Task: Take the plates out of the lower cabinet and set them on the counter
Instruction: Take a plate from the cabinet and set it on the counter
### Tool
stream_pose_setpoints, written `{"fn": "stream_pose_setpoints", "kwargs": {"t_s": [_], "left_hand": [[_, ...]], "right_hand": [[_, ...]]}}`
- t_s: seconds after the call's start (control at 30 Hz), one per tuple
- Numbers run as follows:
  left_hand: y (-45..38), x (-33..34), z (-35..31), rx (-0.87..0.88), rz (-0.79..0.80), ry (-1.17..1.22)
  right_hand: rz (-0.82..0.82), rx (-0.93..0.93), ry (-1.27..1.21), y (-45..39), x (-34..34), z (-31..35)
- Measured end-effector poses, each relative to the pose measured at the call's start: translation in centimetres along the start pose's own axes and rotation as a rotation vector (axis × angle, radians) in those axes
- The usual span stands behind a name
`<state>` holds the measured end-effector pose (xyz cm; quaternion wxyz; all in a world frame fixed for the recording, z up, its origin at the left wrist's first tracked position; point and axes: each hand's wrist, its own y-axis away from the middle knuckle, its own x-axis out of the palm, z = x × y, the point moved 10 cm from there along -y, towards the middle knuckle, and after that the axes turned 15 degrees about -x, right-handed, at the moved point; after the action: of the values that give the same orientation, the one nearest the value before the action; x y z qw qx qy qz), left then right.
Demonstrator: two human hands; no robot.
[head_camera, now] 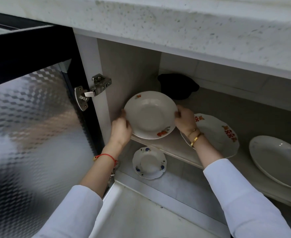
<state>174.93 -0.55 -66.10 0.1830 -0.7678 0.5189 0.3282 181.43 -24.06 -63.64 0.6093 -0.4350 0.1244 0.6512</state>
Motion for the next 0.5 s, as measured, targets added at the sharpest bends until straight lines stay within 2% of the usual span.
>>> {"fn": "stream_pose_setpoints", "kwargs": {"t_s": [0.17, 0.5], "left_hand": [[2.0, -2.5, -0.6, 0.042, -0.062, 0.048], [8.5, -6.4, -0.6, 0.176, -0.070, 0.147]], "right_hand": [[-0.058, -0.029, -0.053, 1.3, -1.6, 2.3], [-0.106, 0.033, -0.079, 9.0, -3.9, 5.2]]}}
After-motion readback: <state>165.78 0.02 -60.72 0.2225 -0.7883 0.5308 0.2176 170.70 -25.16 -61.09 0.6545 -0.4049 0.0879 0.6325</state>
